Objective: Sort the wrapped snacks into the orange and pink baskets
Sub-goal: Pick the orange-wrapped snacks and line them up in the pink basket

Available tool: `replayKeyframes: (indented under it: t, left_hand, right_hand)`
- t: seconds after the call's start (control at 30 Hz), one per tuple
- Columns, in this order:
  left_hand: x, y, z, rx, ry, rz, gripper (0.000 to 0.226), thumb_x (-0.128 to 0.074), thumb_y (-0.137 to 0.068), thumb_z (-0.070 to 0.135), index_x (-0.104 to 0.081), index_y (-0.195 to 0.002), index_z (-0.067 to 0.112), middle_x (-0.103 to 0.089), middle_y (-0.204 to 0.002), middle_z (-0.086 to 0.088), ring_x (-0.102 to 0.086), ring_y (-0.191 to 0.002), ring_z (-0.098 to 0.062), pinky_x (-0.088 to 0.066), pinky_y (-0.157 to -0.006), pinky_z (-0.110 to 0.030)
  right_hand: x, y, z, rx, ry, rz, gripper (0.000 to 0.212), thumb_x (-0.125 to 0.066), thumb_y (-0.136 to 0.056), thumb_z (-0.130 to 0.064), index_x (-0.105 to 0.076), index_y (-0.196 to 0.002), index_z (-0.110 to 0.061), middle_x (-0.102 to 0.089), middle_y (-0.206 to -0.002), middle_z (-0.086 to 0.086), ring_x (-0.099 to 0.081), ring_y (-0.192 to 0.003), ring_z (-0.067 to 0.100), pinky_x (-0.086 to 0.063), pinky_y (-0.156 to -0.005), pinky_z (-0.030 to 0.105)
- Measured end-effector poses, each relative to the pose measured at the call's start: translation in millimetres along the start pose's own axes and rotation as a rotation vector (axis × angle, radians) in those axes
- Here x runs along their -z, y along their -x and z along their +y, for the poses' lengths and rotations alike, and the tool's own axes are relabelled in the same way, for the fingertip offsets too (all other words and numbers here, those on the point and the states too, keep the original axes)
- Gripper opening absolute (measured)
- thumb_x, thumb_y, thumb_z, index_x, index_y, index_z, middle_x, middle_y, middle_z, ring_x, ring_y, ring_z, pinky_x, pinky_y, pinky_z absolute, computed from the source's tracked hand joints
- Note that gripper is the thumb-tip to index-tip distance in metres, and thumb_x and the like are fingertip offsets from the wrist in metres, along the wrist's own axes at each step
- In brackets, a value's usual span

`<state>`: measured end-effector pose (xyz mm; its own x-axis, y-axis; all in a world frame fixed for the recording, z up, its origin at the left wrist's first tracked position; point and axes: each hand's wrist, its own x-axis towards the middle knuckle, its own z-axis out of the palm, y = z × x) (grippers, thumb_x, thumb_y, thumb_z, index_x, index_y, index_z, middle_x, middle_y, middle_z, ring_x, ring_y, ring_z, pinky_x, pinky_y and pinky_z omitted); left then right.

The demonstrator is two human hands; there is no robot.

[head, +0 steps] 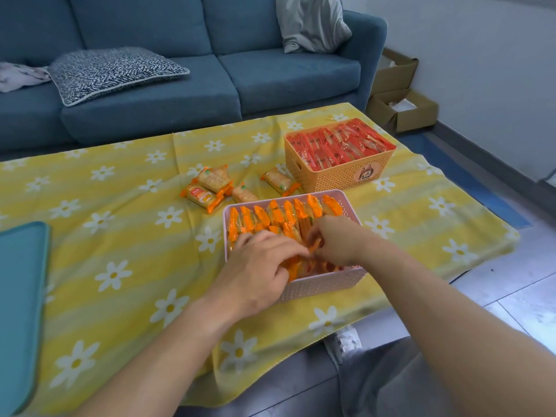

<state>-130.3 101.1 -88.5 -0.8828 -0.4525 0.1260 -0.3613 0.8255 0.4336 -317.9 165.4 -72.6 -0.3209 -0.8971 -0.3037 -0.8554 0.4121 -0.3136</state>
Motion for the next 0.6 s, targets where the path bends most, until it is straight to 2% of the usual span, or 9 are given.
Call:
replayKeyframes:
  t: [0.1,0.17,0.2,0.27,0.33,0.47,0.6]
  left_hand:
    - [0,-3,0,0.037,-0.011,-0.027,0.051,-0.039,-0.079,0.025,-0.062,-0.122,0.041,-0.06,-0.126,0.027,-0.043,-0.12,-0.006,-0.022,-0.098,-0.031]
    - [0,-3,1,0.042,0.0,-0.066,0.052,-0.037,-0.081,0.031,-0.058,-0.127,0.043,-0.058,-0.129,0.027,-0.04,-0.12,-0.005,-0.021,-0.101,-0.033]
    - [0,-4,2,0.042,0.009,-0.091,0.052,-0.036,-0.082,0.033,-0.055,-0.13,0.043,-0.058,-0.13,0.026,-0.039,-0.119,-0.005,-0.02,-0.102,-0.034]
    - [0,-5,4,0.051,0.019,-0.122,0.049,-0.033,-0.087,0.038,-0.05,-0.132,0.044,-0.058,-0.131,0.024,-0.037,-0.118,-0.005,-0.019,-0.101,-0.036]
    - [-1,-6,4,0.067,-0.007,-0.113,0.043,-0.029,-0.094,0.044,-0.049,-0.132,0.044,-0.06,-0.128,0.022,-0.038,-0.119,-0.006,-0.02,-0.101,-0.037]
    - [-5,-6,6,0.098,-0.053,-0.067,0.032,-0.038,-0.101,0.044,-0.047,-0.132,0.043,-0.061,-0.126,0.018,-0.042,-0.122,-0.009,-0.024,-0.102,-0.038]
    - [-6,-6,5,0.105,-0.04,0.007,0.035,-0.047,-0.099,0.042,-0.046,-0.134,0.043,-0.05,-0.131,0.018,-0.042,-0.126,-0.009,-0.027,-0.101,-0.035]
  right_hand:
    - [5,3,5,-0.124,0.066,0.115,0.029,-0.077,-0.085,-0.032,-0.059,-0.077,-0.012,-0.063,-0.069,0.005,-0.07,-0.082,0.027,-0.054,-0.068,0.032]
    - [0,4,6,-0.157,0.15,0.11,0.024,-0.072,-0.09,-0.03,-0.059,-0.082,-0.011,-0.069,-0.088,0.011,-0.07,-0.098,0.029,-0.047,-0.068,0.029]
    - [-5,5,4,-0.17,0.172,0.104,0.024,-0.071,-0.09,-0.032,-0.064,-0.096,-0.01,-0.07,-0.105,0.013,-0.068,-0.106,0.03,-0.046,-0.071,0.03]
    - [-17,2,2,-0.221,0.174,0.066,0.042,-0.073,-0.088,-0.036,-0.063,-0.116,-0.007,-0.063,-0.123,0.015,-0.063,-0.115,0.031,-0.05,-0.08,0.034]
    - [-25,-2,3,-0.239,0.175,0.076,0.045,-0.072,-0.086,-0.034,-0.061,-0.121,-0.007,-0.06,-0.126,0.015,-0.063,-0.117,0.032,-0.052,-0.086,0.036]
    - [-28,-8,7,-0.224,0.191,0.096,0.031,-0.063,-0.09,-0.022,-0.063,-0.116,-0.005,-0.063,-0.123,0.017,-0.063,-0.114,0.033,-0.051,-0.08,0.034]
    - [-15,-1,4,-0.19,0.138,0.08,0.03,-0.064,-0.089,-0.03,-0.066,-0.107,-0.006,-0.067,-0.118,0.018,-0.064,-0.111,0.036,-0.049,-0.077,0.034]
